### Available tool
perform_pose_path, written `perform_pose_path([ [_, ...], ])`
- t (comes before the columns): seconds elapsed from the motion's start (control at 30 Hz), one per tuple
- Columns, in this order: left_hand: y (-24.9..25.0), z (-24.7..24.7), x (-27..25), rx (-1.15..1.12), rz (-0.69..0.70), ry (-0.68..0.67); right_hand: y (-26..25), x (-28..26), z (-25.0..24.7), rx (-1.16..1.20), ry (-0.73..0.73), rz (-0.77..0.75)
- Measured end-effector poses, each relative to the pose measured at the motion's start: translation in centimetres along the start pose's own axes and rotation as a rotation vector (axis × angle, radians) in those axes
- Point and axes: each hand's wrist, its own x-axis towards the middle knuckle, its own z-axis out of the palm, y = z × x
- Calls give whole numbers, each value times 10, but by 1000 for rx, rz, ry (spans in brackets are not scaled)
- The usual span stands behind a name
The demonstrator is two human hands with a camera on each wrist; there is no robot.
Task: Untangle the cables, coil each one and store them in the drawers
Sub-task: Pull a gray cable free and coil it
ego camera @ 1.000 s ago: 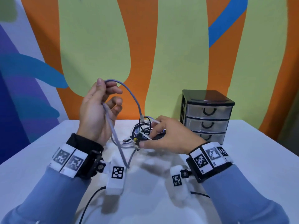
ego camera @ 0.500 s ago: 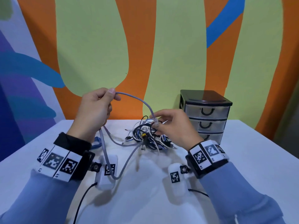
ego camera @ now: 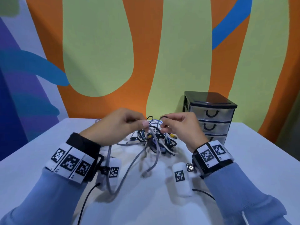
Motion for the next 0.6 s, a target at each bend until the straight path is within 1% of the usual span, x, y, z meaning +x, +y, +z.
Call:
perform_pose_path([
  [0.03, 4, 2, 0, -100, 34, 19, 3, 3, -1, -59, 57, -17],
  [0.07, 6, 1, 1, -203, 62, 82, 3, 4, -2, -126, 96, -38],
  [0.1, 6, -1, 2, -290, 85, 162, -2, 2, -3, -161, 108, -65],
  [0.13, 5, -5, 1, -332, 104, 226, -9, -1, -2, -134, 89, -105],
  [0.17, 4, -8, 0, -317, 120, 263, -19, -6, -1, -61, 40, -145],
  [0.23, 6, -9, -1, -227, 166, 260, -40, -18, 5, 26, -115, -186],
  [0.27, 9, -6, -2, -223, 185, 233, -47, -24, 9, -21, -192, -204],
  [0.33, 12, 0, -1, -226, 206, 193, -53, -34, 15, -234, -307, -276],
  [0.4, 13, 2, 1, -183, 226, 212, -54, -39, 16, -364, -370, -309],
  [0.47, 12, -1, 3, -221, 197, 302, -51, -36, 12, -399, -372, -309],
  [0.53, 7, -6, 3, -322, 85, 381, -44, -28, 5, -447, -294, -336],
  [0.57, 6, -10, 2, -379, 34, 371, -41, -24, 3, -481, -247, -359],
  [0.6, 6, -12, 1, -433, -5, 328, -38, -21, 2, -534, -198, -374],
])
